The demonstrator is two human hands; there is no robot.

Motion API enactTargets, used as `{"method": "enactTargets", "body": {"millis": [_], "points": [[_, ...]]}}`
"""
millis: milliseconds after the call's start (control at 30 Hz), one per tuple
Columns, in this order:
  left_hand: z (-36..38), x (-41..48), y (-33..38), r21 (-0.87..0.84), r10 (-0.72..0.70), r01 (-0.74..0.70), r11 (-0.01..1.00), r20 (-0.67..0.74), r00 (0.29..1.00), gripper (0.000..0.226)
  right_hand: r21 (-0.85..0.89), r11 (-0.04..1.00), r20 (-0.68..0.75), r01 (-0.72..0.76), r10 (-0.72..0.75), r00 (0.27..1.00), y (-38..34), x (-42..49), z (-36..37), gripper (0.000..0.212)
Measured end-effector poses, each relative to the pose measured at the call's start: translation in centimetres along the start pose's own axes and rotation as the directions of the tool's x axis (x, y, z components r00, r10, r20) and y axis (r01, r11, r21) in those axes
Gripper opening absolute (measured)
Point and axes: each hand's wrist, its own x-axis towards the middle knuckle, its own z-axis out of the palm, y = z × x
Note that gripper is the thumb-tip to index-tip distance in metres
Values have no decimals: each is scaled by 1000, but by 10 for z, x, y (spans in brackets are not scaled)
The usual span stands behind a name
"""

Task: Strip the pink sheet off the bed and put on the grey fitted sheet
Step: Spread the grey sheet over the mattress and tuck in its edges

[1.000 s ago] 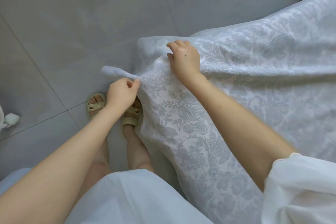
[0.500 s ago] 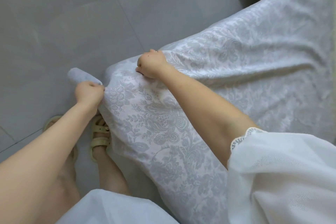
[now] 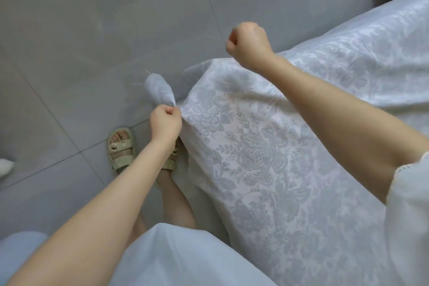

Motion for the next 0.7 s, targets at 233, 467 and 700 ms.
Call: {"method": "enactTargets", "body": {"millis": [233, 467, 700], "points": [[-4, 2, 2, -75, -3, 6, 997, 41, 999, 48, -255, 951, 420, 172, -51, 906, -13, -25, 59, 31], [-8, -4, 1, -322, -269, 353, 879, 276, 923, 30, 208, 967, 527, 144, -235, 816, -27, -47, 57, 38], [-9, -19, -11, -438, -261, 393, 808, 332, 906, 38, 113, 994, 741, 3, -86, 666, -48, -41, 64, 70]]}}
